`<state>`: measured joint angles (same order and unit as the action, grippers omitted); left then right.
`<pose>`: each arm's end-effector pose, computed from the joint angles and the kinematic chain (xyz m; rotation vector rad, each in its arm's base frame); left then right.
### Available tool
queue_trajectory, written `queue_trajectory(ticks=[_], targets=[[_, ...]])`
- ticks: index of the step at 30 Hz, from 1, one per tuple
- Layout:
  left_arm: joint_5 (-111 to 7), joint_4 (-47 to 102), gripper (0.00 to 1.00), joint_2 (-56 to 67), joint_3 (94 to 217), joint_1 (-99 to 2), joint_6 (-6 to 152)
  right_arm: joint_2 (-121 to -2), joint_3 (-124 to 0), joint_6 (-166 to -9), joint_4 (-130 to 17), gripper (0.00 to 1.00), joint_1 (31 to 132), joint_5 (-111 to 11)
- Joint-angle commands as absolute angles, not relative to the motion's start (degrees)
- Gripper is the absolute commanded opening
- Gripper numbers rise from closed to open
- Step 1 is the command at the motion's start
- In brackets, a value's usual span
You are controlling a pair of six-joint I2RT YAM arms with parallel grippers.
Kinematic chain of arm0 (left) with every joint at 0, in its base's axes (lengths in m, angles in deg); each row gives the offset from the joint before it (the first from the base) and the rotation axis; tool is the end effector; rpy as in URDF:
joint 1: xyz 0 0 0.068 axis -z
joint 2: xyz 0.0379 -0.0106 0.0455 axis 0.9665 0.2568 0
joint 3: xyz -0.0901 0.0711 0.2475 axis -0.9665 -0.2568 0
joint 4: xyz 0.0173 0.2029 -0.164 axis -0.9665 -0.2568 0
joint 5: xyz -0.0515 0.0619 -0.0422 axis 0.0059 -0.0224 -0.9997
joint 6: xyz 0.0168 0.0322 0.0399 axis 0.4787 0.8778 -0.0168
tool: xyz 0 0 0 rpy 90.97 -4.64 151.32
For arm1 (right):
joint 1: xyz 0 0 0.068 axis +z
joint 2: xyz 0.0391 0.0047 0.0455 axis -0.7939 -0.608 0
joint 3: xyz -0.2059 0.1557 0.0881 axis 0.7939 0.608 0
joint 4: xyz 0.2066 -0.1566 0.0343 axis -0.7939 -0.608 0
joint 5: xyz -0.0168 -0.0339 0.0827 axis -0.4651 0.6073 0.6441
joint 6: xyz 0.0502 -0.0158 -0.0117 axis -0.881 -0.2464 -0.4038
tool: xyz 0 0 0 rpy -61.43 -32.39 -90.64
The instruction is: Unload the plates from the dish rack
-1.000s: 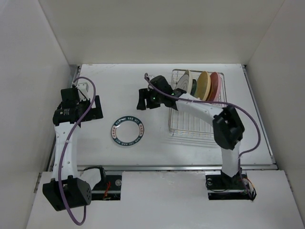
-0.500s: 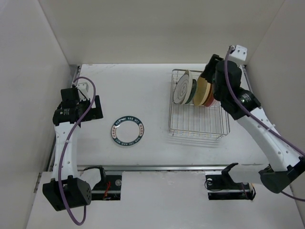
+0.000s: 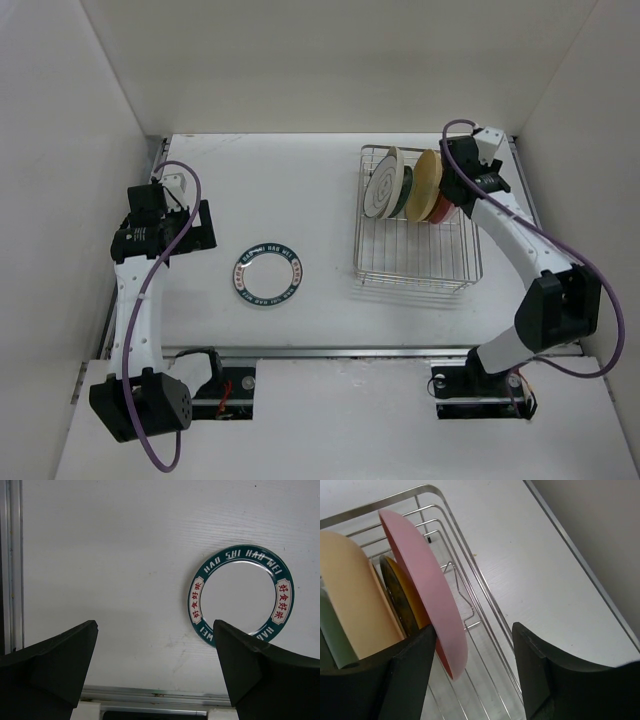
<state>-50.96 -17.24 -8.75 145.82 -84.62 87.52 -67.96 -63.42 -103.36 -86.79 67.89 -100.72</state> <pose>0.2149 0.0313 0.3377 -0.0605 2.2845 -0.0355 0.3298 0.0654 0.3253 0.5000 2.0530 -0.4601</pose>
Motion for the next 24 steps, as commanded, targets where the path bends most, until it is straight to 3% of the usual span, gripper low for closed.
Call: queue_trajectory(ticks=[1, 9, 10, 15, 24], targets=[[-51.3, -16.8, 1.0, -10.3, 145.3, -84.9, 88.1, -66.6, -63.4, -104.5, -80.3, 0.67, 66.4, -98.7], [-51.3, -16.8, 1.0, -9.8, 144.7, -84.9, 88.7, -74.4, -64.1, -103.4, -79.1, 0.36, 63.4, -94.2], [-51.3, -16.8, 1.0, -9.8, 144.7, -84.9, 88.7, -74.5, -64.1, -103.4, -79.1, 0.26, 63.4, -94.2], [-52.8, -16.8, 1.0, -9.8, 144.7, -84.9, 88.7, -68.1, -61.1, -104.2, -77.0, 0.01, 63.4, -100.8], [-53.3, -16.8, 1.0, -9.3, 144.2, -84.9, 88.7, -56.6, -67.1, -94.2, -75.6, 0.0, 67.8, -117.5]])
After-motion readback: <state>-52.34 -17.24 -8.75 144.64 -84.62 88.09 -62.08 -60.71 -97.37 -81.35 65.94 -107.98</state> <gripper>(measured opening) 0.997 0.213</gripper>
